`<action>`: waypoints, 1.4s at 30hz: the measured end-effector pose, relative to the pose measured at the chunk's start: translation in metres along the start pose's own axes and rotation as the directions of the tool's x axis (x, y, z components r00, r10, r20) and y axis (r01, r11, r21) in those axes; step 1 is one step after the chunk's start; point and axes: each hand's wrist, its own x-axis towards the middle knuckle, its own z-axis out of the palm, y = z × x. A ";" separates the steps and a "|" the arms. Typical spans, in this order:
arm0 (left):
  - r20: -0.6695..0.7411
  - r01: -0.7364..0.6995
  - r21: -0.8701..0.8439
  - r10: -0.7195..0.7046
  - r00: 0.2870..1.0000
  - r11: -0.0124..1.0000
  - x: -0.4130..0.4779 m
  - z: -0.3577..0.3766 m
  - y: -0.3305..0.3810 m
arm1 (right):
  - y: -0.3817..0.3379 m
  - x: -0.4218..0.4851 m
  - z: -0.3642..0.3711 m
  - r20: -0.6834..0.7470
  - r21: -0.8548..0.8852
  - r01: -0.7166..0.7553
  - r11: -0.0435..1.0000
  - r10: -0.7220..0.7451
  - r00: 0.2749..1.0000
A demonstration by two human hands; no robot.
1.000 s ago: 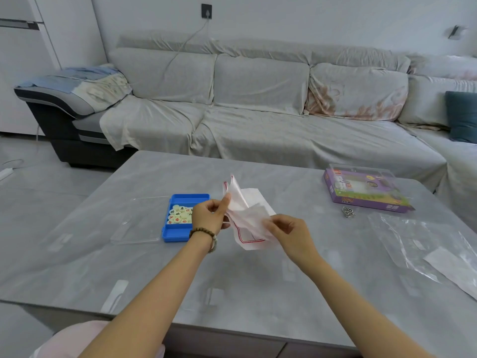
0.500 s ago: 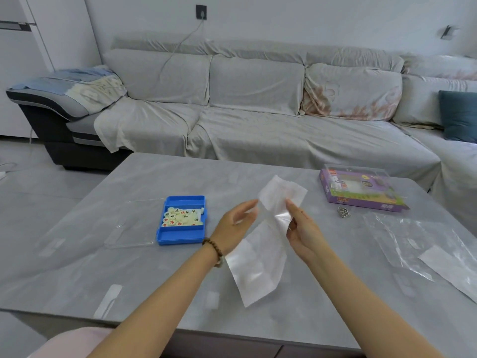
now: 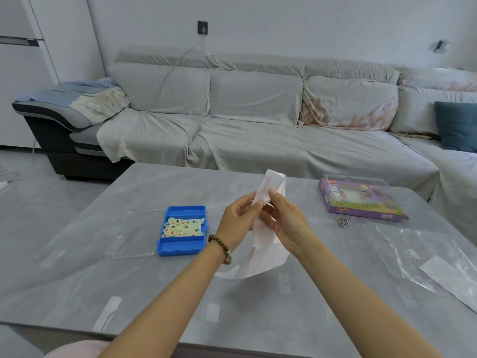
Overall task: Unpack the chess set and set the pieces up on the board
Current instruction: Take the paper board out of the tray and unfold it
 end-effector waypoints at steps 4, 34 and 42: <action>-0.024 0.030 0.014 -0.030 0.999 0.999 -0.001 -0.004 0.002 | 0.002 0.000 0.004 -0.032 -0.035 0.007 0.999 -0.008 0.999; -0.227 0.428 0.010 -0.415 0.881 0.904 0.069 -0.092 -0.029 | -0.041 0.055 -0.117 -0.337 -0.482 -0.196 0.854 0.026 0.941; -0.283 0.455 0.232 -0.388 0.877 0.860 0.093 -0.100 -0.080 | 0.002 0.108 -0.155 -0.442 -0.620 -0.301 0.724 -0.006 0.897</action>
